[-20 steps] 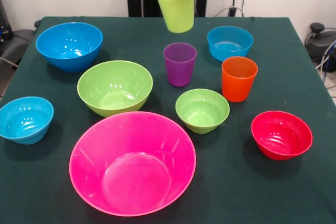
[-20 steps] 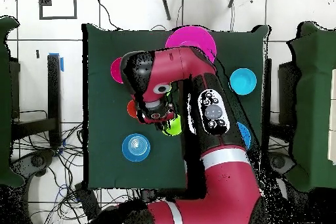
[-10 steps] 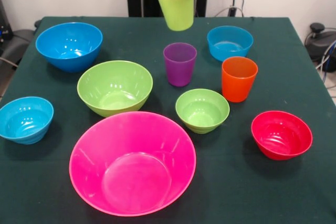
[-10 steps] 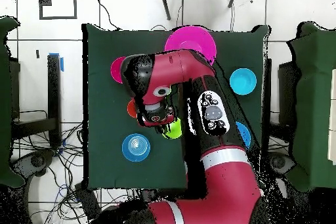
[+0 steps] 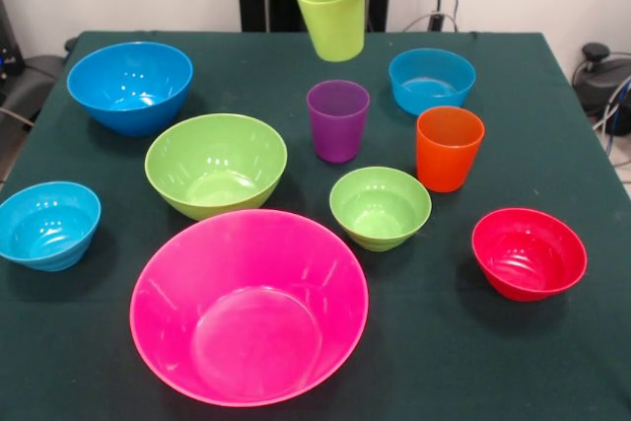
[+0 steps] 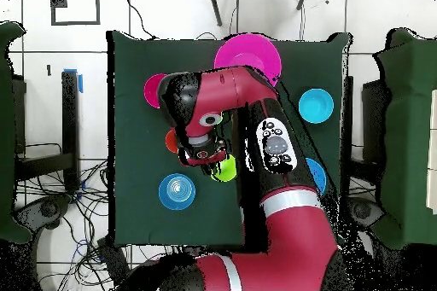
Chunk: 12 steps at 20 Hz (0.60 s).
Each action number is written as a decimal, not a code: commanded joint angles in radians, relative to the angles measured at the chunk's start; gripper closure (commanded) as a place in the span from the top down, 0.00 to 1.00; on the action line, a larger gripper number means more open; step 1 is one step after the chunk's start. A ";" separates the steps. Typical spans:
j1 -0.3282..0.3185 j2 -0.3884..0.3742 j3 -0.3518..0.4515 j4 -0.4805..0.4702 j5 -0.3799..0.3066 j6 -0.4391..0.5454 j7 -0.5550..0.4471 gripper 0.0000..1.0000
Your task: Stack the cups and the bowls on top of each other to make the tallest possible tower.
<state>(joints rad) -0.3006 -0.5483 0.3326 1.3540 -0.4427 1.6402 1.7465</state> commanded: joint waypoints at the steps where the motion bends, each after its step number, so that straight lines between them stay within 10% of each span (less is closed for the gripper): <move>1: -0.001 0.065 0.067 -0.006 -0.057 -0.127 -0.134 0.00; 12: -0.003 0.066 0.067 -0.001 -0.057 -0.137 -0.133 0.00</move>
<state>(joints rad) -0.3006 -0.5369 0.3330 1.3538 -0.4427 1.6402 1.7465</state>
